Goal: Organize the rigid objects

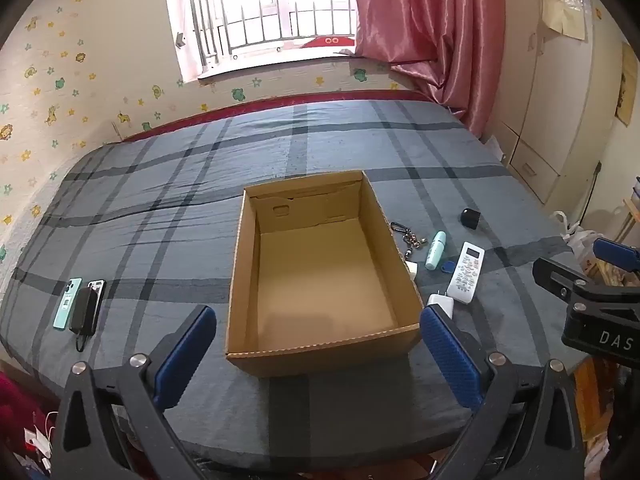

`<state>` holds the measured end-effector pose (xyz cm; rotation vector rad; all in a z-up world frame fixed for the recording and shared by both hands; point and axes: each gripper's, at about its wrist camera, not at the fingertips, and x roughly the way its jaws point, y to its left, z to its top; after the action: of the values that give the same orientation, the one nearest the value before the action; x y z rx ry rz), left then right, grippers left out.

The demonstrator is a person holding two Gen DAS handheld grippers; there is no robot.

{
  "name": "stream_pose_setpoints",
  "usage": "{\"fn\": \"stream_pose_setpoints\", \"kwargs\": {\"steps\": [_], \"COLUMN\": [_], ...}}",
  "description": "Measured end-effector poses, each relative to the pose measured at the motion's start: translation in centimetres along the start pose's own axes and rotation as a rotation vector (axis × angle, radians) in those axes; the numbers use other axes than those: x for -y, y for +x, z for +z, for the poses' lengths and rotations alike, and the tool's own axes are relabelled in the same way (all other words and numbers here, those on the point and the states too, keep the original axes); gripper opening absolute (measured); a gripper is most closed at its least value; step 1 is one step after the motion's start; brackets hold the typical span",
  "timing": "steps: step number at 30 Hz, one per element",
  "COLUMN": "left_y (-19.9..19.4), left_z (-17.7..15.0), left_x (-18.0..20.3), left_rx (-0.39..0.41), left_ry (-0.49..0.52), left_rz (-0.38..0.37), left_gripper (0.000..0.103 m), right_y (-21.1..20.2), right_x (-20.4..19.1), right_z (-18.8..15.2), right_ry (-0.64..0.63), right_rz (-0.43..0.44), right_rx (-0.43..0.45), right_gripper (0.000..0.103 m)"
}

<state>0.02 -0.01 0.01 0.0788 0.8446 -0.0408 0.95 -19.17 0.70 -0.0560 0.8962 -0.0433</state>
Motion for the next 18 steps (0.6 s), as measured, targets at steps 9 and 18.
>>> {"fn": "stream_pose_setpoints", "kwargs": {"steps": [9,18], "left_y": [-0.05,0.01], "left_z": [-0.23,-0.23], "left_x": [0.25,-0.01], "left_rx": [-0.001,-0.006], "left_ry": [0.005,0.003], "left_rz": [0.0,0.003], "left_gripper": [0.103,0.103], "right_y": [-0.21,-0.48], "right_x": [-0.11,-0.32], "right_z": [0.08,0.08], "right_ry": [-0.003,-0.009], "right_rz": [0.013,0.014], "right_rx": [-0.001,0.013], "right_gripper": [0.101,0.101]}}
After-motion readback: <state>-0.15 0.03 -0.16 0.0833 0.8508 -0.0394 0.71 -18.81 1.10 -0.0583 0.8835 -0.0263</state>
